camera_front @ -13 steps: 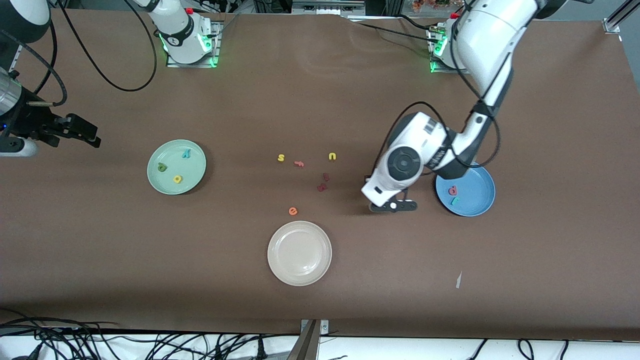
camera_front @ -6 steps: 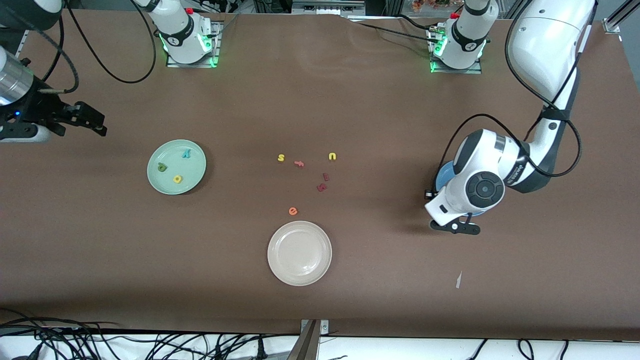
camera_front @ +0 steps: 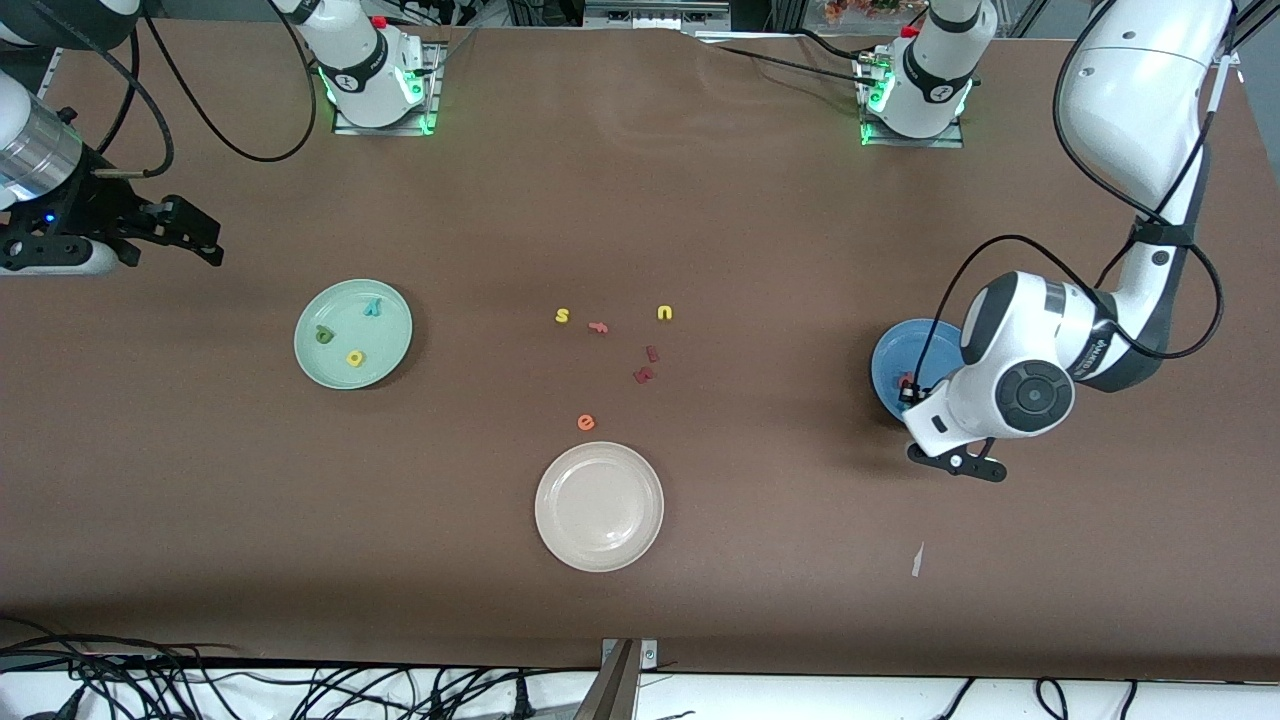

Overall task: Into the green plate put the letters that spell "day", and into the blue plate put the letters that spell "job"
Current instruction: 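Carry the blue o with the left gripper onto the blue plate and release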

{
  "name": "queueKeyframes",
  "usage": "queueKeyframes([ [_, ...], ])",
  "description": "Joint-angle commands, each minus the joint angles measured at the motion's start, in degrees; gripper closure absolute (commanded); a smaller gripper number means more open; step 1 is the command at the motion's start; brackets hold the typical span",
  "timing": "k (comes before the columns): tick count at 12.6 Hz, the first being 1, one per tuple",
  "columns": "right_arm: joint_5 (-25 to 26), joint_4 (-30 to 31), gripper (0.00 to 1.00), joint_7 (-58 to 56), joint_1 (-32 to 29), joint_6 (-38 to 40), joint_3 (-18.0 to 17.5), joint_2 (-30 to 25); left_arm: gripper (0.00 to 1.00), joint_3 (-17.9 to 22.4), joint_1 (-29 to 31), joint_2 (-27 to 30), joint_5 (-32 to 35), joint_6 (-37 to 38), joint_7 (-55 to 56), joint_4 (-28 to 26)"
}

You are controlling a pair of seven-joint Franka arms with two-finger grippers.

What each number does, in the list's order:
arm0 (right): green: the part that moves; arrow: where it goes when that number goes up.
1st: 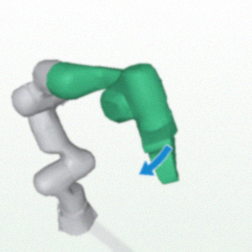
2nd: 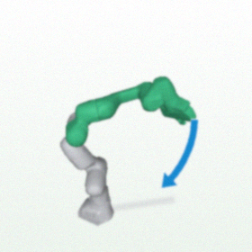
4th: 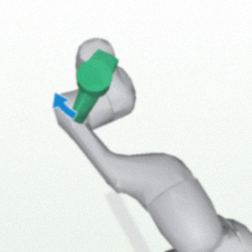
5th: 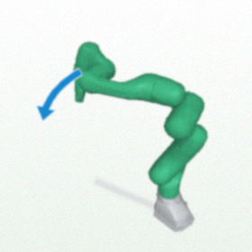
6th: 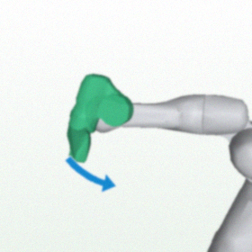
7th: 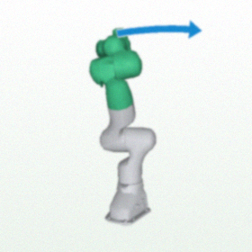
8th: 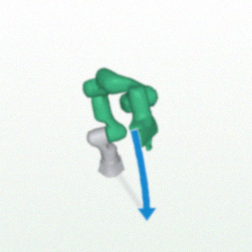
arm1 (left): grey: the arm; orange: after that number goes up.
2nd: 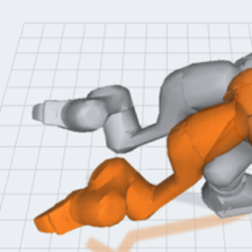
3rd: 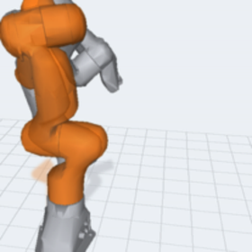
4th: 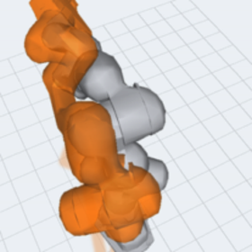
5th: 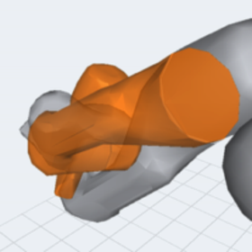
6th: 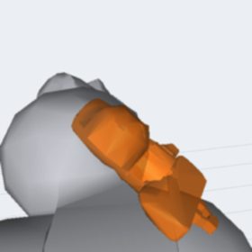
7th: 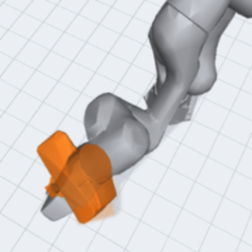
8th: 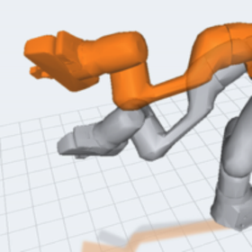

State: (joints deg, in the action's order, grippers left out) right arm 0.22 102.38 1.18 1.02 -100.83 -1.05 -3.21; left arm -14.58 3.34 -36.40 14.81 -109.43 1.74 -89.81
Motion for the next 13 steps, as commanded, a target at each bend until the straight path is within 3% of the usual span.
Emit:
queueKeyframes([
  [1, 0.5, 1.1, 0.0, 0.5, -0.8, -1.0, -0.8, -0.6, 0.71, -0.7, 1.2, 0.6, 1.5, 0.4, -3.0, -2.0],
  [2, 0.4, 1.1, 0.0, 0.5, -0.8, -1.0, -0.8, -0.5, 0.39, -0.7, 1.9, 0.5, 1.4, 0.9, -3.7, -2.1],
  [3, 0.3, 1.1, 0.0, 0.5, -0.8, -1.0, -0.8, -0.6, 0.0, -0.7, 2.1, 0.5, 1.4, 2.2, -4.5, -2.0],
  [9, 0.2, 1.1, 0.0, 0.5, -0.8, -1.0, -0.7, -0.6, 0.0, -0.7, 4.3, 1.4, 0.6, 5.9, -2.6, 0.0],
  [13, 0.1, 1.1, 0.0, 0.6, -0.8, -1.0, -0.8, -0.6, 0.0, -0.8, 7.6, 5.3, 0.4, 8.3, -2.3, 0.3],
])
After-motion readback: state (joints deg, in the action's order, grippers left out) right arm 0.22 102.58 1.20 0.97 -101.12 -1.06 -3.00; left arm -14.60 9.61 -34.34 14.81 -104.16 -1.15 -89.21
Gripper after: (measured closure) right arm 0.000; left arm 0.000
